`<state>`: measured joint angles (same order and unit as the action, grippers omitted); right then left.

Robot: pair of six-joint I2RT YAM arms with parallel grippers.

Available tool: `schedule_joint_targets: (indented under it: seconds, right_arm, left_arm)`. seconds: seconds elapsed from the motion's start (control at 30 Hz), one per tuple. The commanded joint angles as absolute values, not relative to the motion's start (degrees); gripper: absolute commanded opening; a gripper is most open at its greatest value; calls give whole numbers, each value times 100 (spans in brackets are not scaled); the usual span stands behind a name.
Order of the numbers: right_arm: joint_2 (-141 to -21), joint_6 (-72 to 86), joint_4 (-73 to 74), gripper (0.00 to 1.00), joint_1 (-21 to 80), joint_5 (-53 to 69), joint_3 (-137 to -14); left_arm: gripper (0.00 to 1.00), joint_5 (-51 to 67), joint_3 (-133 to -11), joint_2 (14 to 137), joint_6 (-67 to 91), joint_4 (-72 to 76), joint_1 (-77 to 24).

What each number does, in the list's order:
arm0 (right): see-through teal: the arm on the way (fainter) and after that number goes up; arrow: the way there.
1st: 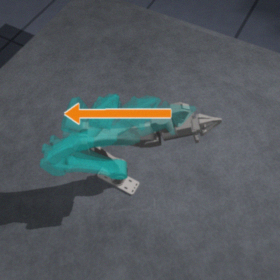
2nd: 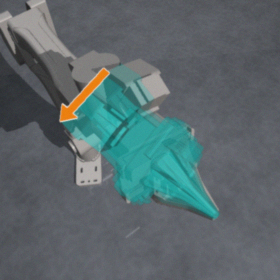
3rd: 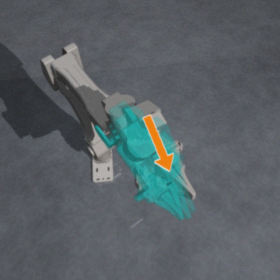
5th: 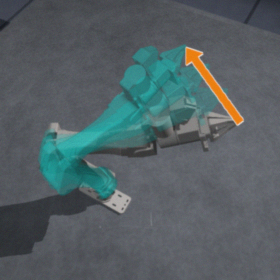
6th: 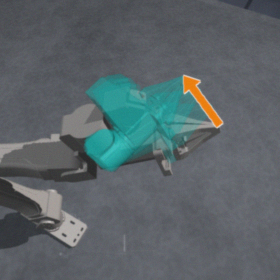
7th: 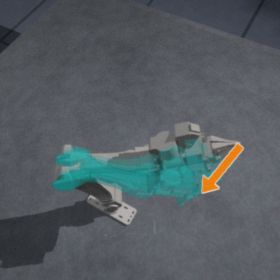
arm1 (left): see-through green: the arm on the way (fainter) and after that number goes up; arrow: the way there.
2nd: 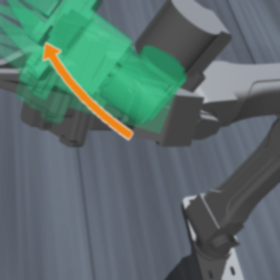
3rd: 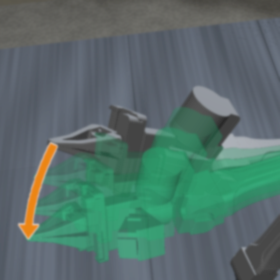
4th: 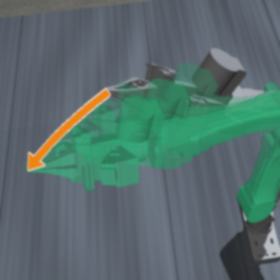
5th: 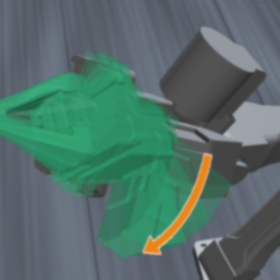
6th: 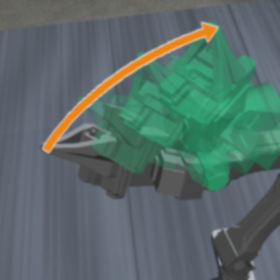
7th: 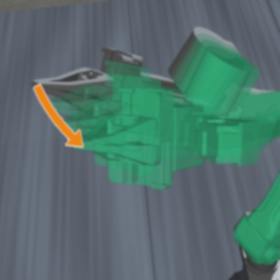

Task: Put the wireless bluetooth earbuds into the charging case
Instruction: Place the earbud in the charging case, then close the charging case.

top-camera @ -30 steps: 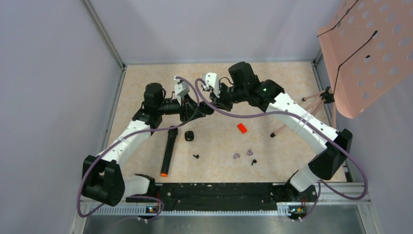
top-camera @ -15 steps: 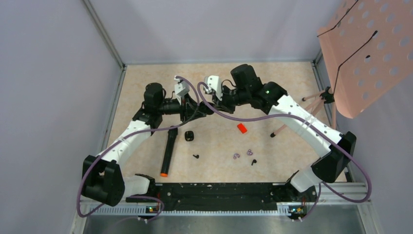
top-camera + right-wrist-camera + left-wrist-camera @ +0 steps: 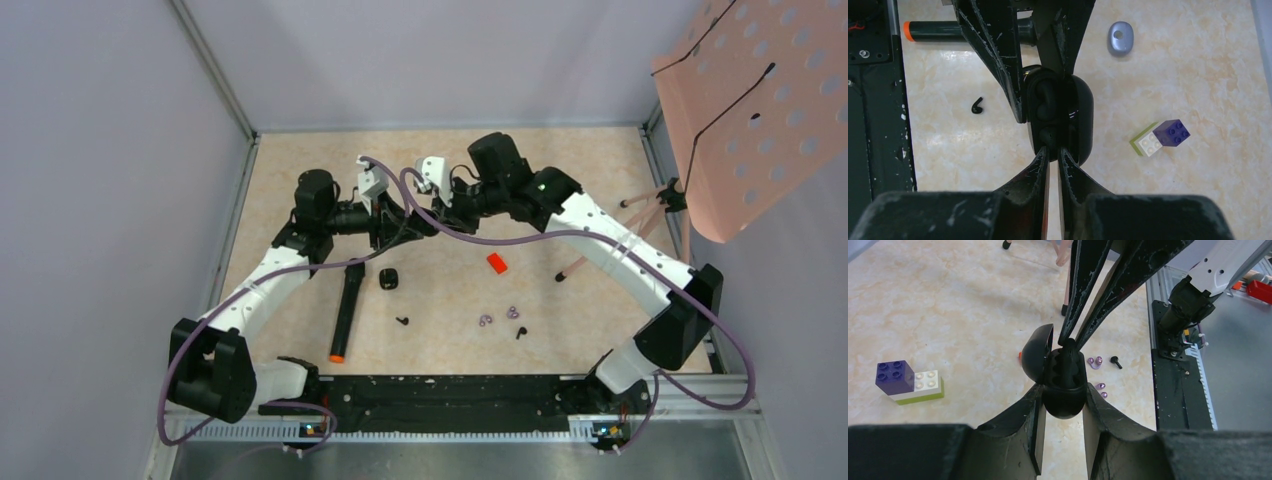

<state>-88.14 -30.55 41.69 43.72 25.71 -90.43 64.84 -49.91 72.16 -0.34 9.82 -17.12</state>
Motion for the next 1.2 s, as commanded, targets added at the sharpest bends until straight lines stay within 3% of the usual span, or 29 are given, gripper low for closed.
schedule_joint_targets:
  seconds: [0.0,0.23,0.43,0.57,0.77,0.9,1.17]
  right_arm:
    - [-8937,-3082,4282,14,4412,2601,-9411]
    - [-8327,-3312,5022,28,4209,2689,-9637]
    - [-7993,-3074,4387,69,3975,2799,-8977]
    - [-8014,-2981,3360,86,3971,3148,-8335]
    - [-8610,-2723,2721,87,3974,3686,-8374]
    - [-8614,-2691,2589,86,4026,3915,-8400]
    - [-7801,-2742,2593,86,4021,2859,-7780]
  left_arm:
    - [0,6560,-5169,7156,-156,1281,-1766]
    - [0,6437,-5203,7202,-547,845,-1760]
    - [0,6592,-5209,7206,-445,983,-1763]
    - [0,6747,-5222,7199,-408,1075,-1767]
    - [0,6756,-5262,7174,-419,1177,-1767]
    - [0,6154,-5285,7328,205,1485,-1767]
    - [0,5275,-5160,7752,1309,2064,-1737]
